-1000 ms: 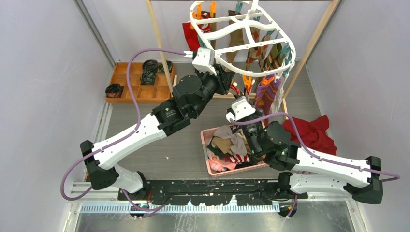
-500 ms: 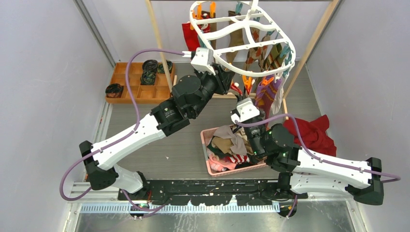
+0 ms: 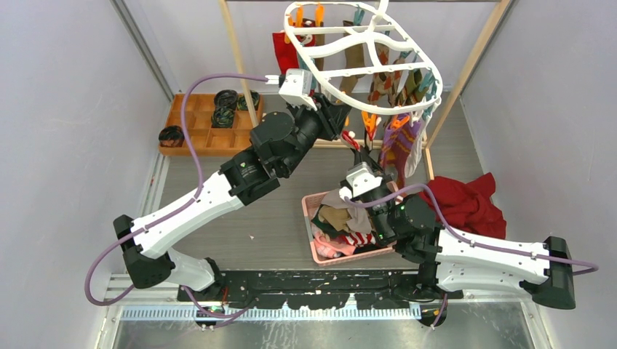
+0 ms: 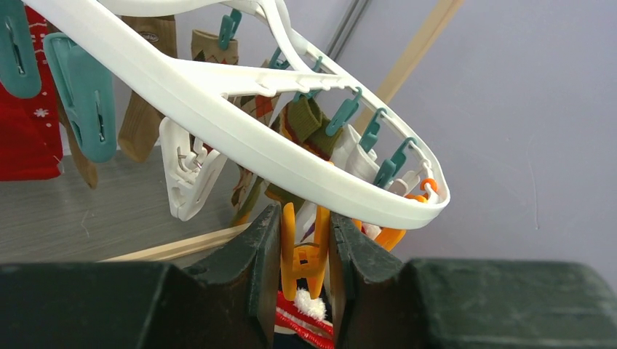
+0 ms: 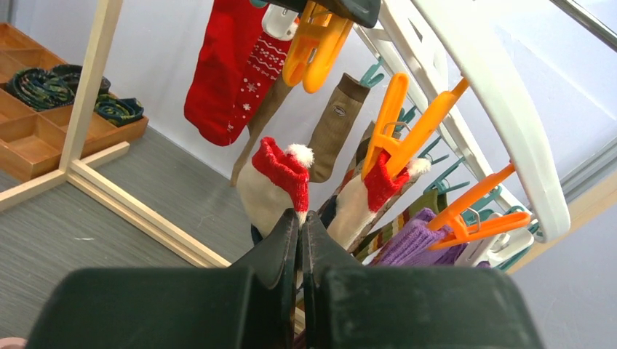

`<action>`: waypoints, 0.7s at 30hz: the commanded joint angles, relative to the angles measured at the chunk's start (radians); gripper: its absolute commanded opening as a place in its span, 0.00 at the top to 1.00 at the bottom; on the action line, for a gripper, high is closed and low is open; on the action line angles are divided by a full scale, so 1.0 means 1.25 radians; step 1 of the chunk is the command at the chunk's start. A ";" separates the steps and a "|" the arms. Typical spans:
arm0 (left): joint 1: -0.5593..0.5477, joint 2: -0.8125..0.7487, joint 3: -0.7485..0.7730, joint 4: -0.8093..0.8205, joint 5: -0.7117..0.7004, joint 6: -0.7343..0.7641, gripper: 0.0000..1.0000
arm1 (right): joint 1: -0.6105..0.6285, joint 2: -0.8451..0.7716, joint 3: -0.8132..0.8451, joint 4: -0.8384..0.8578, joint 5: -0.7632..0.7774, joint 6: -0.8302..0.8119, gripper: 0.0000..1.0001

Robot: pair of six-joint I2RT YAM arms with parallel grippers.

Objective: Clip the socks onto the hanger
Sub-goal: Clamp the sock onto the hanger.

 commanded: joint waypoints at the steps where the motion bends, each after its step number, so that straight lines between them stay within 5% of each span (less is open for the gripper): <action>1: 0.008 -0.033 0.008 0.023 0.013 -0.023 1.00 | -0.006 -0.034 -0.007 0.074 -0.055 -0.019 0.99; 21: 0.012 -0.040 -0.003 0.021 0.021 -0.051 1.00 | -0.057 0.008 0.028 0.102 -0.112 0.047 0.99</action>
